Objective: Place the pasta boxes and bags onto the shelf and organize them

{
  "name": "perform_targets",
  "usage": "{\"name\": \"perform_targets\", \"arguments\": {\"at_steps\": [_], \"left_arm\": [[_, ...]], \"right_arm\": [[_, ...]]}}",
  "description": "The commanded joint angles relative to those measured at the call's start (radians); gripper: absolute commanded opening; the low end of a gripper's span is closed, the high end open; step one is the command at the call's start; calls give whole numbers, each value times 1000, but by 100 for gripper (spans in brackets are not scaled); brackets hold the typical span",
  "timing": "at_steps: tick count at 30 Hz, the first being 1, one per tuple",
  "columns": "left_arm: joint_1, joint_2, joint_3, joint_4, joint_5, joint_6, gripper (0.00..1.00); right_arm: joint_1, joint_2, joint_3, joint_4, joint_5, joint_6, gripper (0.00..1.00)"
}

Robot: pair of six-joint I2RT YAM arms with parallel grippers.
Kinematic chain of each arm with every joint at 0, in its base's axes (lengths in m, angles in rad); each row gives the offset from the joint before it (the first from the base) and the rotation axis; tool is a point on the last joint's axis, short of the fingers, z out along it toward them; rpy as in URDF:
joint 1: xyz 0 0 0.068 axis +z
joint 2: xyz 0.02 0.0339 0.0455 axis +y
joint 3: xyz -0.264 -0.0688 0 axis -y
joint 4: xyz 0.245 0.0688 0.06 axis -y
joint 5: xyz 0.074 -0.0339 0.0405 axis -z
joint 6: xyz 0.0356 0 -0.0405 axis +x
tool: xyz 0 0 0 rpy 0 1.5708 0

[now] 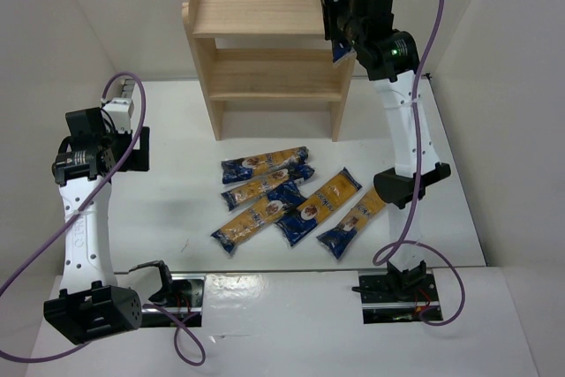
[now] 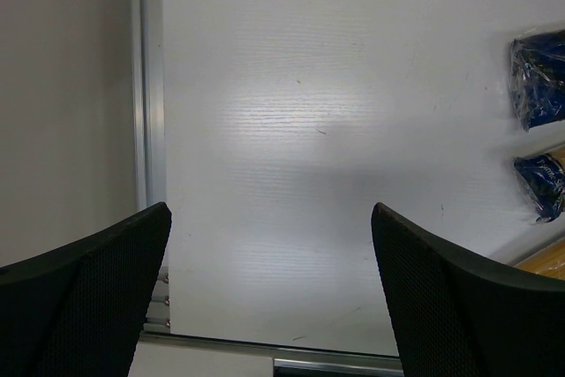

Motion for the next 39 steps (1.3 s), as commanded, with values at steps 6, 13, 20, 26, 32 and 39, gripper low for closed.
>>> {"name": "perform_targets", "arguments": {"at_steps": [6, 13, 20, 26, 32, 39], "left_arm": [[4, -20, -2, 0, -3, -13, 100], [4, -20, -2, -9, -3, -13, 100], [4, -29, -2, -9, -12, -13, 100], [4, -38, -11, -9, -12, -13, 100], [4, -47, -11, -9, 6, -13, 100], [4, -47, -11, -9, 16, -13, 100]], "right_arm": [[-14, 10, 54, 183, 6, -4, 59], [-14, 19, 54, 183, 6, -4, 72], [-14, 1, 54, 183, 6, -4, 72], [-23, -70, -15, 174, 15, -24, 77], [-32, -156, -159, 154, -18, -42, 78], [-33, -240, -277, 122, -58, -76, 80]]}}
